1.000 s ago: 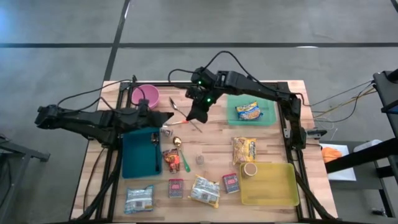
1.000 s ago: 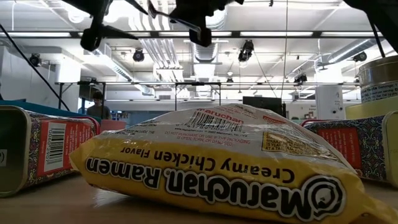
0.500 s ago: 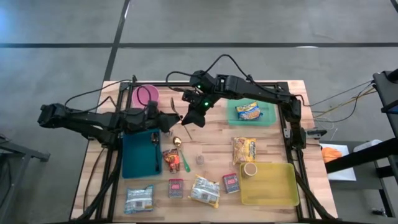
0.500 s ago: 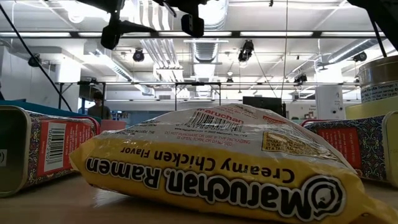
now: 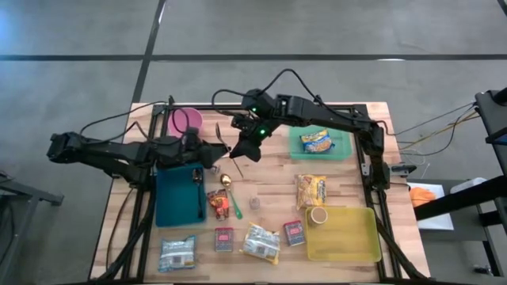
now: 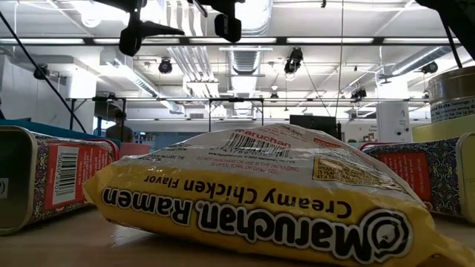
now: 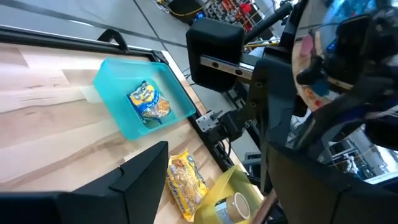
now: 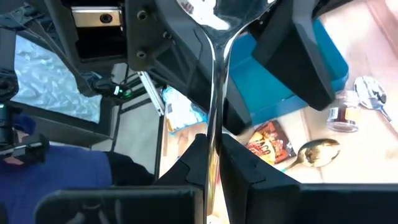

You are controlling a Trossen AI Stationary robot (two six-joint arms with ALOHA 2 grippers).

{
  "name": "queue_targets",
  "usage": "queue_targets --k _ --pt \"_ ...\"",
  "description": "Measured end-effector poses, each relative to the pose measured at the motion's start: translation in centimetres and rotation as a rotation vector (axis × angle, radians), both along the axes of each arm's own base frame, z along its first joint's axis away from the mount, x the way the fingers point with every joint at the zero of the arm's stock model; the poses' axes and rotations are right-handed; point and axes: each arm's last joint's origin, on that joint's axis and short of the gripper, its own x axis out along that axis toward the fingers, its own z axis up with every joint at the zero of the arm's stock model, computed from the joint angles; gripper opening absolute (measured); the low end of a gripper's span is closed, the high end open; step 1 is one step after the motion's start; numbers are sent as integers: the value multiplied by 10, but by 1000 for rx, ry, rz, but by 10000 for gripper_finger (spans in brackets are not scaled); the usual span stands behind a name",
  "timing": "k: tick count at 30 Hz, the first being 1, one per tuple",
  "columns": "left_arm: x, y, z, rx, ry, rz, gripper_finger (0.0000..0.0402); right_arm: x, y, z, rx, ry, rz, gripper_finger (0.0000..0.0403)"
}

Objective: Pick & Place Food Item
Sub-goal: Put the silver spoon into the blue bin

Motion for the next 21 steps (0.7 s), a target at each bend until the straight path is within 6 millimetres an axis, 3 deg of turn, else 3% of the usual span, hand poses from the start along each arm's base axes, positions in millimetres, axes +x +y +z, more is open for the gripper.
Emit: queue_targets --k 14,21 --pt "-6 0 -2 -89 25 -22 275 -13 -5 20 -39 -59 -31 18" --pt "-11 1 6 -71 -27 -32 275 -19 -9 19 -54 -31 -41 18"
